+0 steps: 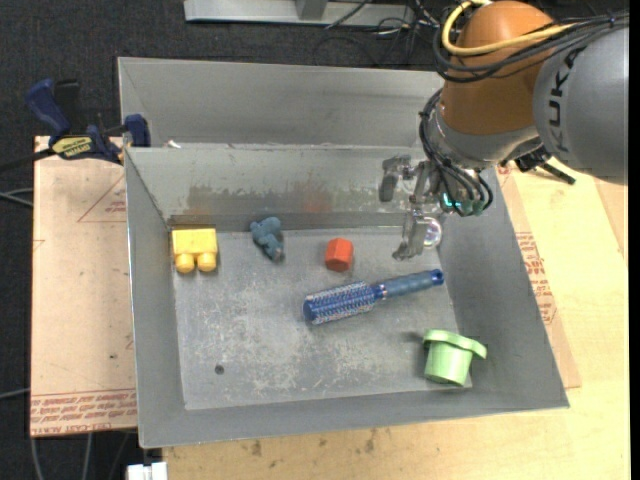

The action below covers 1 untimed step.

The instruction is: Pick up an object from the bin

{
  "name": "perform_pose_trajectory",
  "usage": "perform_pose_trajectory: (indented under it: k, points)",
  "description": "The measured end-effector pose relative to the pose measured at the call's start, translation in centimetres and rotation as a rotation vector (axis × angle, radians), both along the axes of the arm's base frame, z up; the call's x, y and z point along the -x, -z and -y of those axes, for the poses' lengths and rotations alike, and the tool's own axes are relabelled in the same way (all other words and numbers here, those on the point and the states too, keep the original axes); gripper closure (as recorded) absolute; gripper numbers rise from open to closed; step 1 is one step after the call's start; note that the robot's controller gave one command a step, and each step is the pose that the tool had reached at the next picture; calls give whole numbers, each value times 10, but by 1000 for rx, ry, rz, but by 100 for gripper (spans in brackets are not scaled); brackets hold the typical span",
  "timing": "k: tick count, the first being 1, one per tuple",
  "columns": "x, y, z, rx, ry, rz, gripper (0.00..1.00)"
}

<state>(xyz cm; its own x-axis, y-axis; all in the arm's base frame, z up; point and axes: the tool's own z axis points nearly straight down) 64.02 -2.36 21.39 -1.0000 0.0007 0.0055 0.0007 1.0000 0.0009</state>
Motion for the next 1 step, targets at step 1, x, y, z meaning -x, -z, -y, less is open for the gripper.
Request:
perform_pose_trajectory:
  k: [1]
  points:
    - [29, 133, -27, -1, -310, 9, 0]
